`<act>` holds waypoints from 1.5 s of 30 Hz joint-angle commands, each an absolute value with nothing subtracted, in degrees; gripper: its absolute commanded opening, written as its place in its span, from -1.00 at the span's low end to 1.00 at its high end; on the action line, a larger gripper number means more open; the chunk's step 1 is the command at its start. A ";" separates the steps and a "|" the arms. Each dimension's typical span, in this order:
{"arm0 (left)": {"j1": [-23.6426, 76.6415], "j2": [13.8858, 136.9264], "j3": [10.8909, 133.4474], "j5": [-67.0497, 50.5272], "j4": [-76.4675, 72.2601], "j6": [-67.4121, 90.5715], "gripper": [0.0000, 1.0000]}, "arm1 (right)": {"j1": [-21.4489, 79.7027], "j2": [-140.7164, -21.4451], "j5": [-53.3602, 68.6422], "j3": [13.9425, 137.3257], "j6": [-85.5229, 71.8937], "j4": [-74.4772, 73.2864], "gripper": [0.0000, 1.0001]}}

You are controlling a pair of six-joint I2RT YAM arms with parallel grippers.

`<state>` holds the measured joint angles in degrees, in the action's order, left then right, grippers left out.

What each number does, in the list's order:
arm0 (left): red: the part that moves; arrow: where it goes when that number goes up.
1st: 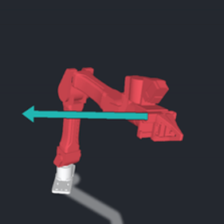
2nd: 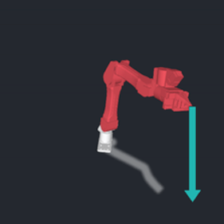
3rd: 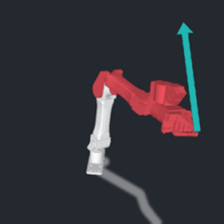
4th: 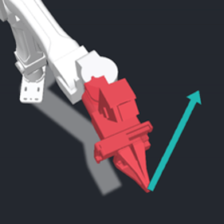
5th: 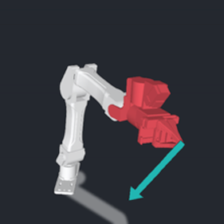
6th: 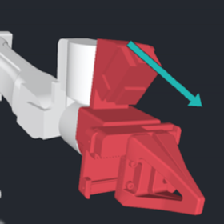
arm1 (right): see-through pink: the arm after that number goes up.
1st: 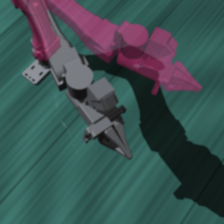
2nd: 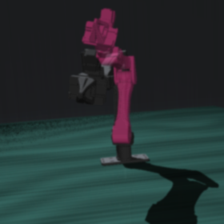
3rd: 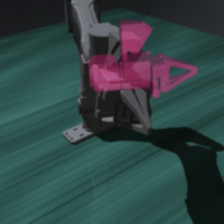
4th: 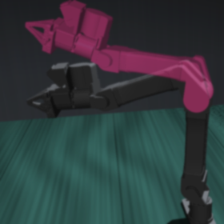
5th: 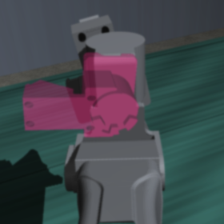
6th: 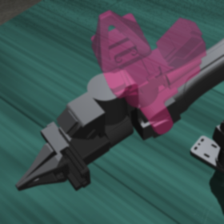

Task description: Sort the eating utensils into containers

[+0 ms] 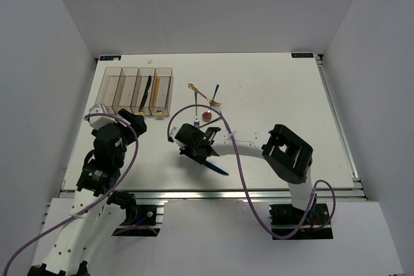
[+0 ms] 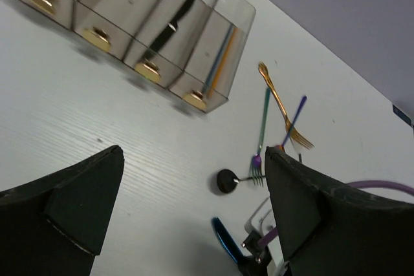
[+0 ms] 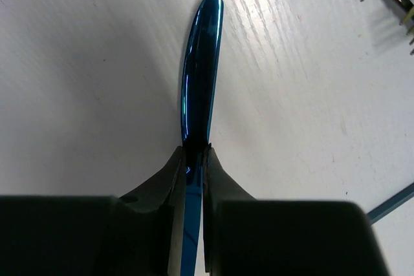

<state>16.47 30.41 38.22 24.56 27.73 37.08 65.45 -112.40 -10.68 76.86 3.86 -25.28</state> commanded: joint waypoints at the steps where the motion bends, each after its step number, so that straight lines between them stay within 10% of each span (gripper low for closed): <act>1: 16.44 31.46 35.60 13.46 23.30 42.18 0.96 | 64.95 -107.58 -12.22 76.03 2.11 -22.41 -1.00; 20: 16.44 29.97 31.02 5.09 18.27 47.55 0.96 | 62.31 -99.22 -7.30 76.65 -0.45 -23.73 -0.96; 26: 16.44 30.59 39.18 13.86 26.79 41.23 0.96 | 60.91 -107.56 -4.66 81.18 0.87 -28.81 0.24; 29: 16.44 30.59 41.82 17.30 29.25 37.71 0.96 | 60.73 -112.66 -3.43 85.32 2.19 -32.86 0.46; 45: 16.44 30.50 39.73 17.84 29.45 33.13 0.96 | 59.94 -126.38 -0.53 94.83 4.75 -42.54 -0.22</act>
<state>16.51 30.59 40.03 17.41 29.56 34.26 60.10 -123.46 -2.17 94.37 3.68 -37.45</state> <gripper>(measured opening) 0.982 0.392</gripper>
